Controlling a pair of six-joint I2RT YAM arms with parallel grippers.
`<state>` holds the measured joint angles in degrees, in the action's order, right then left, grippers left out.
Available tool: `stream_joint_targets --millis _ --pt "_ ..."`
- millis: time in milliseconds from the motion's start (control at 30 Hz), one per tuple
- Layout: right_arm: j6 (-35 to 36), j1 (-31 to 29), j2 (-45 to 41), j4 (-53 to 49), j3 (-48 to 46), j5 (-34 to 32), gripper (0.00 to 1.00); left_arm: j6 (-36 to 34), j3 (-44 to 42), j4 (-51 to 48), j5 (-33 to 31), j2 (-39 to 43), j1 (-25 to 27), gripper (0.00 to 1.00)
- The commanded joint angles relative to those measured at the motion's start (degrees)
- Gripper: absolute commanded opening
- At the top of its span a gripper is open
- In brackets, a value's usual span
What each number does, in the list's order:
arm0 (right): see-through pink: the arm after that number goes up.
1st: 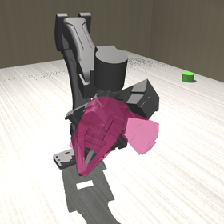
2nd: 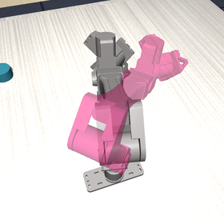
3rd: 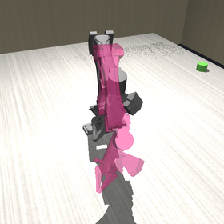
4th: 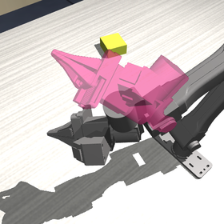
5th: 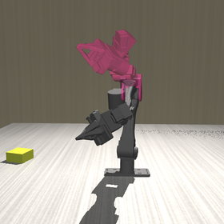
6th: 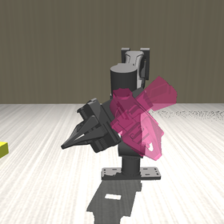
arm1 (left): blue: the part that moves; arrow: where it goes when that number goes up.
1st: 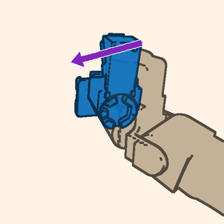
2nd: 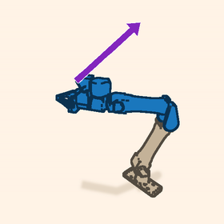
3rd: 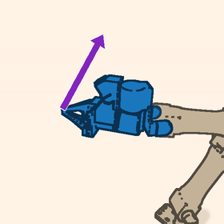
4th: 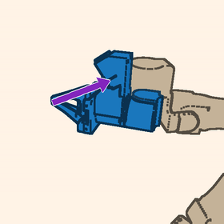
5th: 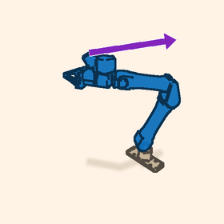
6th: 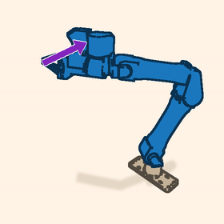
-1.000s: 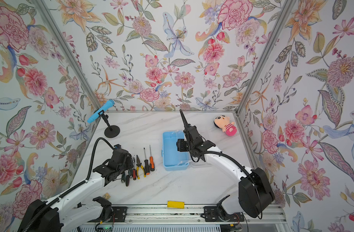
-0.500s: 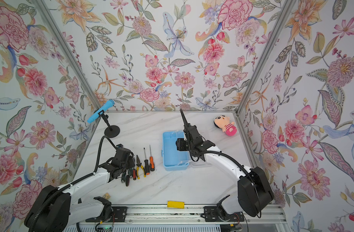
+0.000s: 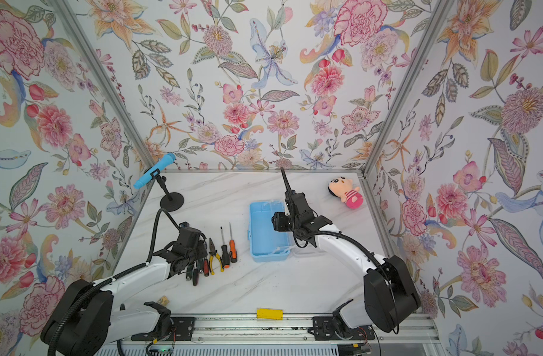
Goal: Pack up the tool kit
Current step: 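Grasp the green-handled chrome ratchet with the left gripper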
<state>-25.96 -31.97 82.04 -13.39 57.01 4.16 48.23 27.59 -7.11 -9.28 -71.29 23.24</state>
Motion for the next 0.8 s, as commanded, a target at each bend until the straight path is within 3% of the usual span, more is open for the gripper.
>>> stream_joint_targets --millis 0,333,633,767 --pt "-0.6 0.6 0.7 1.5 -1.2 1.1 0.59 -0.2 -0.3 1.7 0.0 -1.3 -0.6 0.24" --pt "-1.0 2.3 0.5 2.5 -2.8 2.3 0.58 -0.9 -0.5 4.3 0.9 -6.0 -0.9 0.19" --pt "-1.6 2.4 0.2 2.9 -3.2 2.4 0.58 -0.9 -1.2 5.7 2.2 -4.7 -1.5 0.10" --pt "-1.6 2.4 0.1 3.0 -3.0 2.6 0.59 -3.0 0.7 4.7 3.2 -3.7 -1.5 0.00"
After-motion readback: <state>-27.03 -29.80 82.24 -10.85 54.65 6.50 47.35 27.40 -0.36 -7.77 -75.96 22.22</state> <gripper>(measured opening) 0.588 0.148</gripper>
